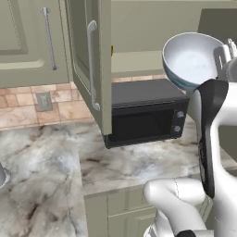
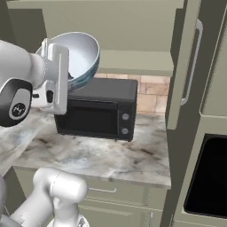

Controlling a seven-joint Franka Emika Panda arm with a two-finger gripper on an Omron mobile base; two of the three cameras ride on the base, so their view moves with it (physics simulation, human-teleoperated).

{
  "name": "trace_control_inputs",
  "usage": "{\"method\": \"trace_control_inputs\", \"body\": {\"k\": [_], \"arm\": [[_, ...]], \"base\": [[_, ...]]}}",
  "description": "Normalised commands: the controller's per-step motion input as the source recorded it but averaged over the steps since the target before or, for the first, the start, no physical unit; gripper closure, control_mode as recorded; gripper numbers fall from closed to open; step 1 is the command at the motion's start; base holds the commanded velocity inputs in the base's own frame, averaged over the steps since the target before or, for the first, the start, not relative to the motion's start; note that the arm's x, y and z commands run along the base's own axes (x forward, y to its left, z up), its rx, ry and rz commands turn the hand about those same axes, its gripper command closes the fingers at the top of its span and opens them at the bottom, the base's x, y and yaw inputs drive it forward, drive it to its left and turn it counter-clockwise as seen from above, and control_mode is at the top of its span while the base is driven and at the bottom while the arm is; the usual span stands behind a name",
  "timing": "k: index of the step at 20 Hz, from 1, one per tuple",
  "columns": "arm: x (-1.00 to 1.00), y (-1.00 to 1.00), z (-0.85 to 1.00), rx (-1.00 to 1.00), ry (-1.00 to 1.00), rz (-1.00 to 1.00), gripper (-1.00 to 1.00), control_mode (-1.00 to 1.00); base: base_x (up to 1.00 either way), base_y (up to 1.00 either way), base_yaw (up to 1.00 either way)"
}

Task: Pick the mug and place it in the sink. Pick the bowl and place it in the open cabinet and then close the cabinet.

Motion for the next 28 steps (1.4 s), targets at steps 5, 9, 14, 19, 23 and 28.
{"method": "trace_control_inputs", "body": {"k": [5,9,14,19,23,28], "arm": [[0.56,0.00,0.39,0.00,0.00,0.00,1.00,-1.00],[0.54,0.00,0.24,0.02,0.00,0.00,1.00,-1.00],[0.64,0.01,0.00,0.00,0.00,0.00,1.00,-1.00],[0.54,0.00,-0.08,0.03,0.00,0.00,1.00,-1.00],[0.56,0.00,-0.08,0.02,0.00,0.00,1.00,-1.00],[0.47,0.00,-0.14,0.05,0.00,0.00,1.00,-1.00]], "base": [[0.00,0.00,0.00],[0.00,0.00,0.00],[0.00,0.00,0.00],[0.00,0.00,0.00],[0.00,0.00,0.00],[0.00,0.00,0.00]]}}
